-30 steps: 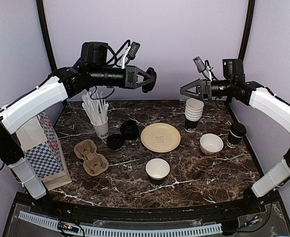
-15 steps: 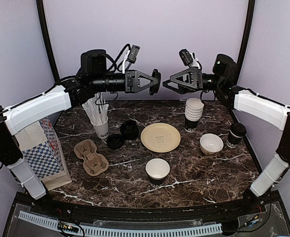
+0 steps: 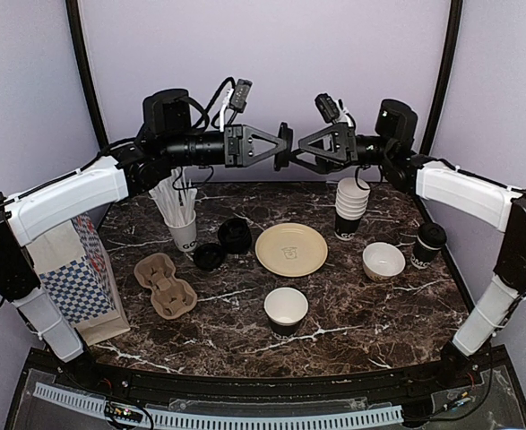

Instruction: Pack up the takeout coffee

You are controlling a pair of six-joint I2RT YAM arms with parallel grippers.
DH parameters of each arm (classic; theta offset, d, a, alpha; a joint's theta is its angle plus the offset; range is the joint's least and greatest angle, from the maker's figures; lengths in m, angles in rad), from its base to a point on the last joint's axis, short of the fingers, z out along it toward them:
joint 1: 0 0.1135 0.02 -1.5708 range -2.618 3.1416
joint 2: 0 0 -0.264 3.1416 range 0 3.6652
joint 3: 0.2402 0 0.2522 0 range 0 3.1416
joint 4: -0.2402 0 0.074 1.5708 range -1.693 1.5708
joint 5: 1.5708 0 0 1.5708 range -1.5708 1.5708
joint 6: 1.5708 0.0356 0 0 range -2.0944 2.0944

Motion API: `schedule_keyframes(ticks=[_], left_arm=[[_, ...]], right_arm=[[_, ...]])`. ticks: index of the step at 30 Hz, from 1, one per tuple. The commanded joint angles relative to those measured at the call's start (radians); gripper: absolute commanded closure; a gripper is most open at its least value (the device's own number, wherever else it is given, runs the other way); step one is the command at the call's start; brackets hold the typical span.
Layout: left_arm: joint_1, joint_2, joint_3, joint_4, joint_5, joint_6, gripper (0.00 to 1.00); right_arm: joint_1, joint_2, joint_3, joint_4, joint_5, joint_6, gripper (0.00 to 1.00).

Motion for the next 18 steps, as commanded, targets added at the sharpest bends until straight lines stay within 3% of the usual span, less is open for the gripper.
schedule_keyframes(ticks=[1, 13, 18], left_arm=[[-0.002, -0.045, -0.011, 0.054, 0.036, -0.021, 0.86], [-0.006, -0.029, -0.013, 0.038, 0.044, -0.027, 0.85], [-0.010, -0.022, -0.013, 0.030, 0.044, -0.029, 0.85]], right_arm=[[0.012, 0.025, 0.046, 0.024, 0.004, 0.008, 0.02], [0.025, 0.063, 0.047, 0.133, -0.001, 0.118, 0.12], [0.025, 0.062, 0.049, 0.152, -0.004, 0.142, 0.10]])
